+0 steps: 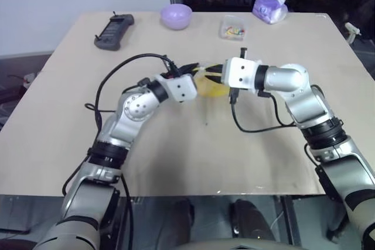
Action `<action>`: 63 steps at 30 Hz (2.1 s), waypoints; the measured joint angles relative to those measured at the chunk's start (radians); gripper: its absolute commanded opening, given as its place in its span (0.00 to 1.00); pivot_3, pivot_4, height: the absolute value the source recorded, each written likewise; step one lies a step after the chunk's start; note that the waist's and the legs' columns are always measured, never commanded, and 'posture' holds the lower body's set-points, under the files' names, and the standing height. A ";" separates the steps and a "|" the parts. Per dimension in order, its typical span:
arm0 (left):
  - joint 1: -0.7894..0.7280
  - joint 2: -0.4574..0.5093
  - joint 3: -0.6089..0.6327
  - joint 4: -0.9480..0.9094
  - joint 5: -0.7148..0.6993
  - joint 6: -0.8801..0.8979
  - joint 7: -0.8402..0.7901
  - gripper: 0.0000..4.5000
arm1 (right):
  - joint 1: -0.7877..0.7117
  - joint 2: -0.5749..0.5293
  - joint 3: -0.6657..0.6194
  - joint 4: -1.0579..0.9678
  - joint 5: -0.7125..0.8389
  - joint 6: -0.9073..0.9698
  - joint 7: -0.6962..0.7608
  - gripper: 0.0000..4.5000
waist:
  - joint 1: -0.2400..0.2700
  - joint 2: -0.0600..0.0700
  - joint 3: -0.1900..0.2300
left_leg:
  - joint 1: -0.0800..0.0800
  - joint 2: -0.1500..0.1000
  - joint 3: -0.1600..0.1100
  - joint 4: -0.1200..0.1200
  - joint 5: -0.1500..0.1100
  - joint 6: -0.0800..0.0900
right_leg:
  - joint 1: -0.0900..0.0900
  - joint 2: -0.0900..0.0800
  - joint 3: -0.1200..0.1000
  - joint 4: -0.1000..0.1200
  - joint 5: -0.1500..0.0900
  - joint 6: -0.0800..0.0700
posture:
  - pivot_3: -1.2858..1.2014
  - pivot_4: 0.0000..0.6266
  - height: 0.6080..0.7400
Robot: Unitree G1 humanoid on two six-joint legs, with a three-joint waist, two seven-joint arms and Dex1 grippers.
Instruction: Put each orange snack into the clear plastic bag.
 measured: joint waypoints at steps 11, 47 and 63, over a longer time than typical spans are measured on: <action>0.018 -0.009 -0.003 -0.036 0.000 0.003 -0.014 0.00 | -0.028 0.032 0.000 0.034 -0.021 -0.035 -0.024 0.11 | 0.000 0.000 0.000 | 0.000 0.000 0.000 0.000 0.000 0.000 | 0.000 0.000 0.000 0.000 0.000 0.000 | 0.52 0.24 0.97; 0.024 -0.009 -0.003 -0.036 -0.006 0.014 -0.030 0.00 | 0.004 0.011 0.001 -0.018 -0.026 0.056 0.002 0.11 | 0.000 0.000 0.000 | 0.000 0.000 0.000 0.000 0.000 0.000 | 0.000 0.000 0.000 0.000 0.000 0.000 | 0.52 0.24 0.97; 0.025 -0.010 -0.003 -0.037 -0.018 0.024 -0.031 0.00 | 0.004 0.022 0.001 -0.018 -0.025 0.053 0.002 0.11 | 0.000 0.000 0.000 | 0.000 0.000 0.000 0.000 0.000 0.000 | 0.000 0.000 0.000 0.000 0.000 0.000 | 0.52 0.24 0.97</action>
